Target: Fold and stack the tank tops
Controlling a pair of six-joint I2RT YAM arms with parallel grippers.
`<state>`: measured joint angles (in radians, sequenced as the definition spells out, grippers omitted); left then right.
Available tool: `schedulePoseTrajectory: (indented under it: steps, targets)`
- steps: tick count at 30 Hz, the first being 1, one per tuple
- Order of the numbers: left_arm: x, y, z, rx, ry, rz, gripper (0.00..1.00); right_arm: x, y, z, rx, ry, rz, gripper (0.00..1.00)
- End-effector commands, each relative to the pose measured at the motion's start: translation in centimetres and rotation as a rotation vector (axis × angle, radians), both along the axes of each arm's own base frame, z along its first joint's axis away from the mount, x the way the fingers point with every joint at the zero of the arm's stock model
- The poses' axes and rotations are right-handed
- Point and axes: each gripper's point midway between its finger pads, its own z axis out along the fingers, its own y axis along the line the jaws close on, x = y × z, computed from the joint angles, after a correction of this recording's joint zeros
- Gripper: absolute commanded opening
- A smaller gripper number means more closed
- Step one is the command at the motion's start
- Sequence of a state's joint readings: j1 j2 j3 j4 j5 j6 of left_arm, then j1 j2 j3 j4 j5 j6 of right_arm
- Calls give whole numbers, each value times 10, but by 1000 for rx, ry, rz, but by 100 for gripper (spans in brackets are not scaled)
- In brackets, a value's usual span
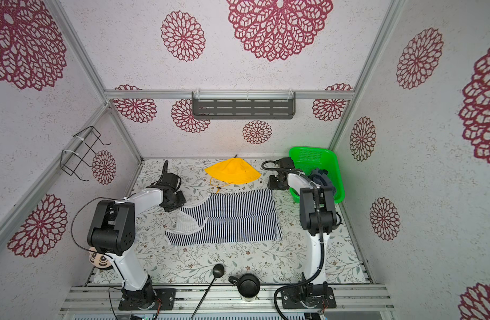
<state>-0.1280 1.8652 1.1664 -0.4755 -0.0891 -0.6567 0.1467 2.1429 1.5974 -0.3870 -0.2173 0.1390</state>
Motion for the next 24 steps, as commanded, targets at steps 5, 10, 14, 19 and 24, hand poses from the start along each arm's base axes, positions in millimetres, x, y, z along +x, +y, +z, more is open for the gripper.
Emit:
schedulePoseTrajectory:
  steps: [5, 10, 14, 19, 24]
  targets:
    - [8, -1, 11, -10, -33, -10, 0, 2, 7, -9, 17, 23, 35, 43]
    - [9, -2, 14, -13, -38, -14, 0, 2, 6, -4, 9, 6, 35, 18]
    - [11, -4, 18, -22, -48, -17, 0, 5, 7, 7, 13, -20, 46, 0]
    - [14, -6, 29, -31, -72, -21, 0, 9, 12, 25, 26, -62, 77, 0]
    - [14, -6, 40, -36, -93, -23, 0, 7, 16, 47, 30, -110, 127, 0]
